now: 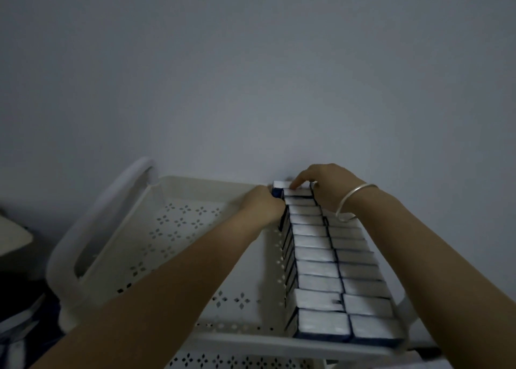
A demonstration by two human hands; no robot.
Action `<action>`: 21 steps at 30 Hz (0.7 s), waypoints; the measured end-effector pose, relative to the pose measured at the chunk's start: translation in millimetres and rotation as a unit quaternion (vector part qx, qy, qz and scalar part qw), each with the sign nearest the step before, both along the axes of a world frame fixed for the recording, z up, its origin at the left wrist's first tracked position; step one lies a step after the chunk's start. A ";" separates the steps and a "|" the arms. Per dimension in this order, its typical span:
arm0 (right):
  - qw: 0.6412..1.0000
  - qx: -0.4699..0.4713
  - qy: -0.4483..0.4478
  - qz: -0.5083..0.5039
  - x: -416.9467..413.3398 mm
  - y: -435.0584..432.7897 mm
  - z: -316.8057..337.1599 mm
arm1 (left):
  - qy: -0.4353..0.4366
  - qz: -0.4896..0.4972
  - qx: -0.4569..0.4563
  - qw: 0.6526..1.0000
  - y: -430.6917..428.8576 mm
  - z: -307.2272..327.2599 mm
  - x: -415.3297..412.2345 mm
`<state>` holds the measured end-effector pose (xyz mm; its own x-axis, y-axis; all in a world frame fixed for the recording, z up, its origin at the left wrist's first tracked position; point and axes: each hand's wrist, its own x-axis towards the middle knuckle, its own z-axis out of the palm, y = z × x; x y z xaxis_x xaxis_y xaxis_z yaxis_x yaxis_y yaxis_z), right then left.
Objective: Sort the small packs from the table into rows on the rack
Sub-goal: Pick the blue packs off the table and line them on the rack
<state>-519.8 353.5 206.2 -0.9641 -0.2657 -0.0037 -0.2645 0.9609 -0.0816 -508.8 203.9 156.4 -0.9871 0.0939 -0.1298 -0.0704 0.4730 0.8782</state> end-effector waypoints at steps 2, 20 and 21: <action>1.000 0.010 -0.001 -0.002 -0.1 -0.6 0.4 | -0.014 -0.012 0.039 0.999 1.3 -5.3 -3.3; 0.998 0.019 0.055 -0.023 14.4 -15.2 2.0 | 0.066 -0.210 -0.102 0.970 -30.7 30.7 42.1; 0.997 -0.002 0.079 -0.016 21.1 -20.6 5.4 | 0.073 -0.182 -0.104 0.975 -43.0 37.2 47.8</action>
